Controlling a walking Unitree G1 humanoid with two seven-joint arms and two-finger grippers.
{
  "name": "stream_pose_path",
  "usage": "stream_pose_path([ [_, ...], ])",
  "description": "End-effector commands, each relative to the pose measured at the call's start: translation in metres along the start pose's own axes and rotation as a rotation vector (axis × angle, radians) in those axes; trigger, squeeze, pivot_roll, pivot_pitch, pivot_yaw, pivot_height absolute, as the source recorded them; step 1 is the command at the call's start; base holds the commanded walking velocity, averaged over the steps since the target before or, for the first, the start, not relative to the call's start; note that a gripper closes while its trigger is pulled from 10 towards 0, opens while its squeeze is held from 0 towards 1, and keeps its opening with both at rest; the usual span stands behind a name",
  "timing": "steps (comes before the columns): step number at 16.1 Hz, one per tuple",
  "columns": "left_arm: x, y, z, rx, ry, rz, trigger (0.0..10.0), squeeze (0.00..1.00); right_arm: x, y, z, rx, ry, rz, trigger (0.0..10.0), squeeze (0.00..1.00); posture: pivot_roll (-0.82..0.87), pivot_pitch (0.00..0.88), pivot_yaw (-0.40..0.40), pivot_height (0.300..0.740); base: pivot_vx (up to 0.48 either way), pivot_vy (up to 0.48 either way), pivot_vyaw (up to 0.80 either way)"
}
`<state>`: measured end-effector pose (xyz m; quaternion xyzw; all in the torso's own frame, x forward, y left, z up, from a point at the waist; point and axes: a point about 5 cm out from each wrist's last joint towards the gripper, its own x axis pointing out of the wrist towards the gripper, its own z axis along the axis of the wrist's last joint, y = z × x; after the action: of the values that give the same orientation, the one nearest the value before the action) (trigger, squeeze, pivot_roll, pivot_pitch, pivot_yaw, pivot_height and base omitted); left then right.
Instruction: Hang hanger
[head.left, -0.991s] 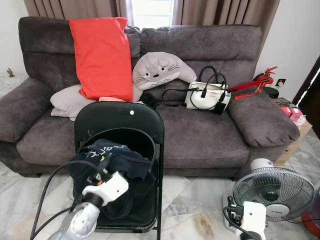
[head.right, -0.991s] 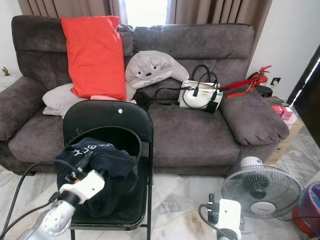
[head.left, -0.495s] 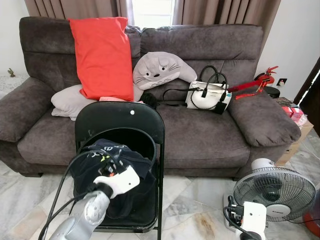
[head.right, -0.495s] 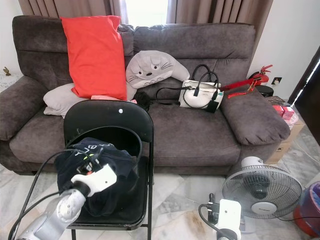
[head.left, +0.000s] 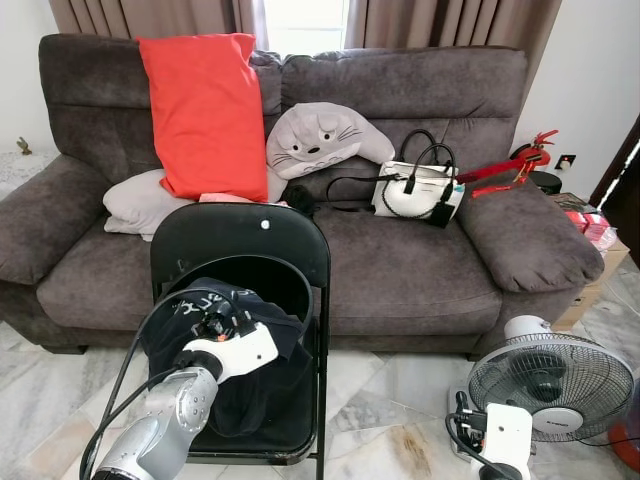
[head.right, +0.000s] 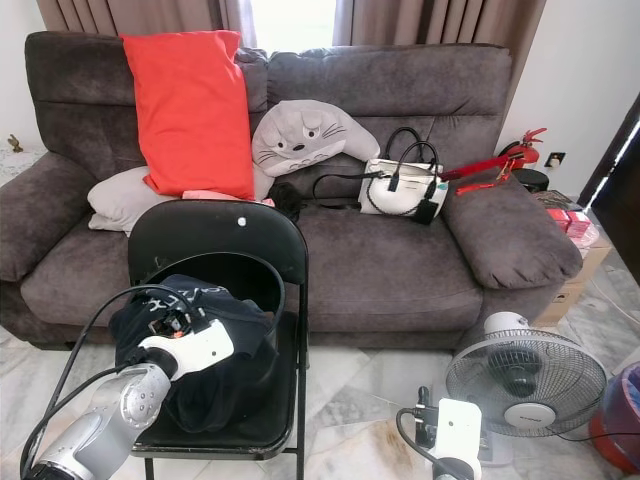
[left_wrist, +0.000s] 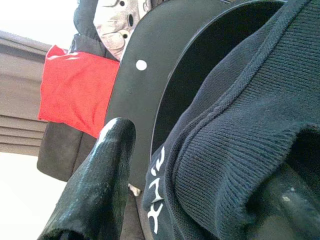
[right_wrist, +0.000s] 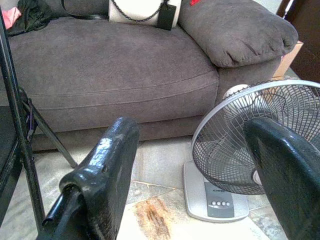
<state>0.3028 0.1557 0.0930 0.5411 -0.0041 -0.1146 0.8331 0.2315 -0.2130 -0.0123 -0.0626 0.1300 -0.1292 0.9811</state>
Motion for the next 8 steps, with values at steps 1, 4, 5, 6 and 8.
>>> stream_pose_path([
  [1,0.003,0.009,0.01,0.037,-0.019,0.009,10.0,0.0,-0.002,0.0,-0.003,0.003,0.008,-0.003,10.0,0.0,0.01,0.0,0.029,0.74,0.0,0.0,0.0],
  [4,0.008,0.014,0.02,0.021,-0.03,0.031,10.0,0.0,-0.001,0.001,-0.002,0.003,0.006,-0.004,10.0,0.0,0.01,0.0,0.03,0.74,0.0,0.0,0.0],
  [5,0.01,0.015,0.021,0.008,-0.012,0.049,10.0,0.0,-0.001,0.002,-0.002,0.002,0.008,-0.003,10.0,0.0,0.0,0.0,0.033,0.74,0.0,0.0,0.0],
  [6,0.013,0.016,0.02,0.01,0.022,0.061,10.0,0.0,-0.001,0.003,-0.002,0.003,0.009,-0.003,10.0,0.0,0.0,0.0,0.034,0.74,0.0,0.0,0.0],
  [8,0.015,0.008,0.018,0.016,0.047,-0.03,10.0,0.0,-0.001,0.003,-0.002,-0.001,0.011,-0.003,10.0,0.0,0.0,0.0,0.035,0.74,0.0,0.0,0.0],
])
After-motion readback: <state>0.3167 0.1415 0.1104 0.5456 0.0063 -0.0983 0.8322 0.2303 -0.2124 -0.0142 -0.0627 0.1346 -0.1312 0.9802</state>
